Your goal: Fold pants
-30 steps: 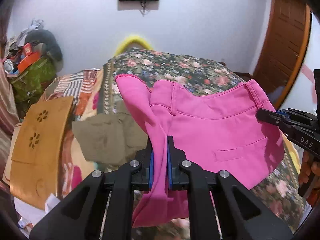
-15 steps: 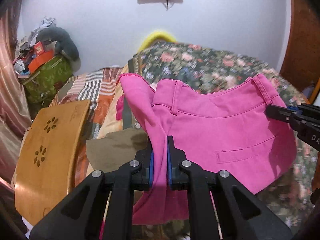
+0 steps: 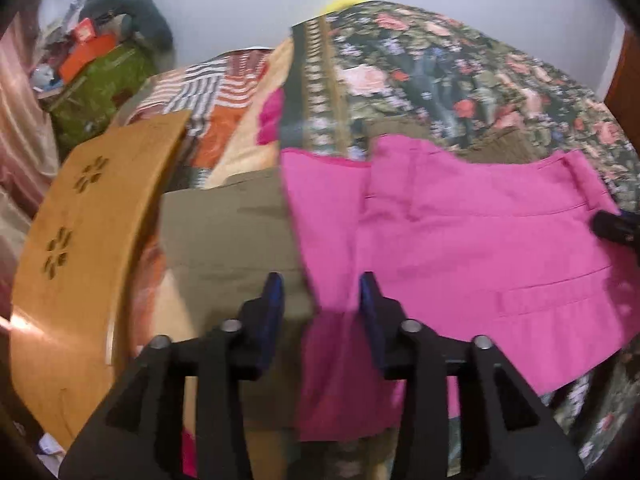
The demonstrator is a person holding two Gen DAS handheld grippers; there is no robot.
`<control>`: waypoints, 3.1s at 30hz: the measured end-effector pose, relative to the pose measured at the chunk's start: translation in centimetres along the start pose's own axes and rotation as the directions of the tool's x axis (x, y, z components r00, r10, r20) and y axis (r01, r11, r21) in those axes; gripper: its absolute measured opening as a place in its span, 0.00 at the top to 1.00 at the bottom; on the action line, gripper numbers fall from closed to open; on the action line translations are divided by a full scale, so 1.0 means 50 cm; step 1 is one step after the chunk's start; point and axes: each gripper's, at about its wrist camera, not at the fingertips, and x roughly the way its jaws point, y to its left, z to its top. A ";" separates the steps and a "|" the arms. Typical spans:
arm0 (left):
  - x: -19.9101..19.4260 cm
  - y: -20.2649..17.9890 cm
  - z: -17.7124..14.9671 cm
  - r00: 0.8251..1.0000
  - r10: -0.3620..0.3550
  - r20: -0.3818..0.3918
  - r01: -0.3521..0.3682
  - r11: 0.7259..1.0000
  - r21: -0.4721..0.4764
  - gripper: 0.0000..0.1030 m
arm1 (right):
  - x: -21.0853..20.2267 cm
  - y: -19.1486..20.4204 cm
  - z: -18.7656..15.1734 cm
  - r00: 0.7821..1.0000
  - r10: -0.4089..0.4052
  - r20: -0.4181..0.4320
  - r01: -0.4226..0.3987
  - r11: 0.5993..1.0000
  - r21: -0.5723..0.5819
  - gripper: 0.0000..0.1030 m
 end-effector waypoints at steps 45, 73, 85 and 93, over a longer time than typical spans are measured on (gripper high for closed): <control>-1.104 -0.076 -0.394 0.645 -0.155 0.748 0.125 0.987 0.096 0.31 | -0.854 0.330 -0.343 0.684 0.081 0.725 0.051 0.986 -0.158 0.29; -1.080 -0.075 -0.445 0.668 -0.145 0.730 0.137 0.988 0.071 0.01 | -0.852 0.349 -0.392 0.700 -0.010 0.714 0.099 0.992 -0.083 0.00; -1.073 -0.079 -0.443 0.673 -0.155 0.723 0.144 0.987 0.077 0.00 | -0.849 0.343 -0.389 0.717 -0.019 0.697 0.096 0.993 -0.072 0.00; -1.066 -0.079 -0.435 0.682 -0.158 0.714 0.154 0.985 0.071 0.00 | -0.851 0.341 -0.389 0.720 -0.027 0.694 0.096 0.993 -0.062 0.00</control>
